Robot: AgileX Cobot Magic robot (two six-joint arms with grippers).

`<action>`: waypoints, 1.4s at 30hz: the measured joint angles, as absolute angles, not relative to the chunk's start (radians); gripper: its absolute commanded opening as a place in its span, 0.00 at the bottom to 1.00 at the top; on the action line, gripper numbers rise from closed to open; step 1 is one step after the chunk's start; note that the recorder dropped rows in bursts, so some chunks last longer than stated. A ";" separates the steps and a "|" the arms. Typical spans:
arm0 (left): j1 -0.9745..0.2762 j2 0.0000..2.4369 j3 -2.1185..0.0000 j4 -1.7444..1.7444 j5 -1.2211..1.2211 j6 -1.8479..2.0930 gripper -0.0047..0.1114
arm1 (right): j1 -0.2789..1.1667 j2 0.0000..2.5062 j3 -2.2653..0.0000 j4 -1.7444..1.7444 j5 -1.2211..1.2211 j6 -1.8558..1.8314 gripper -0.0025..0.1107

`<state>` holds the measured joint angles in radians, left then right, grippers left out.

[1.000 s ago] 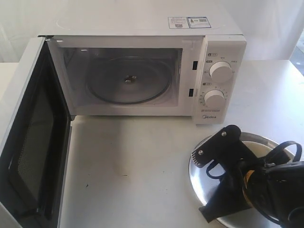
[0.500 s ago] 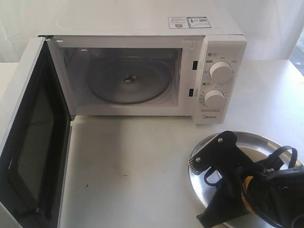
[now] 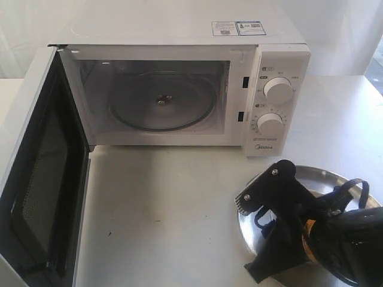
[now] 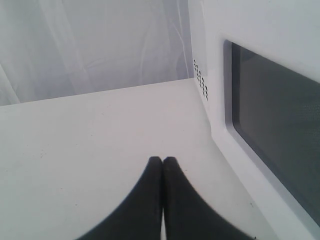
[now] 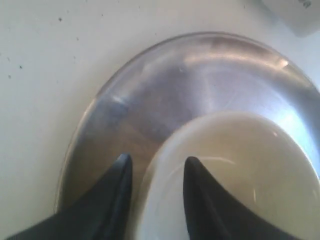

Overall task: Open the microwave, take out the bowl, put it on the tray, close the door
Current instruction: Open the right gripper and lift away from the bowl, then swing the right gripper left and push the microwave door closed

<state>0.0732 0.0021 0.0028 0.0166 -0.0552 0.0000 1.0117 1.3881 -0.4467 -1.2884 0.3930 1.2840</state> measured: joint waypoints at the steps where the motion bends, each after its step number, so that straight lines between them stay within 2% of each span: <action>1: 0.073 0.002 0.003 0.017 -0.055 0.000 0.04 | 1.012 1.379 -0.449 -1.329 0.370 1.321 0.31; 4: 0.073 0.002 0.003 0.017 -0.055 0.000 0.04 | 1.012 1.343 -0.482 -1.415 0.255 1.389 0.23; 7: 0.073 0.002 0.003 0.017 -0.055 0.000 0.04 | 1.012 1.294 -0.531 -1.454 0.084 1.411 0.02; 10: 0.073 0.002 0.003 0.017 -0.055 0.000 0.04 | 1.012 1.255 -0.579 -1.468 -0.048 1.411 0.02; 20: 0.073 0.002 0.003 0.017 -0.055 0.000 0.04 | 1.037 1.242 -0.810 -1.483 -0.258 1.310 0.02; 22: 0.073 0.002 0.003 0.017 -0.055 0.000 0.04 | 1.079 1.259 -0.879 -1.483 -0.270 1.278 0.02; 27: 0.073 0.002 0.003 0.017 -0.055 0.000 0.04 | 1.231 1.402 -1.130 -1.494 -0.124 1.224 0.02; 32: 0.073 0.002 0.003 0.017 -0.055 0.000 0.04 | 1.352 1.521 -1.162 -1.496 -0.313 1.222 0.02; 39: 0.073 0.002 0.003 0.017 -0.055 0.000 0.04 | 1.441 1.590 -1.177 -1.501 -0.172 1.207 0.02; 42: 0.073 0.002 0.003 0.017 -0.055 0.000 0.04 | 1.445 1.591 -1.181 -1.502 -0.019 1.207 0.02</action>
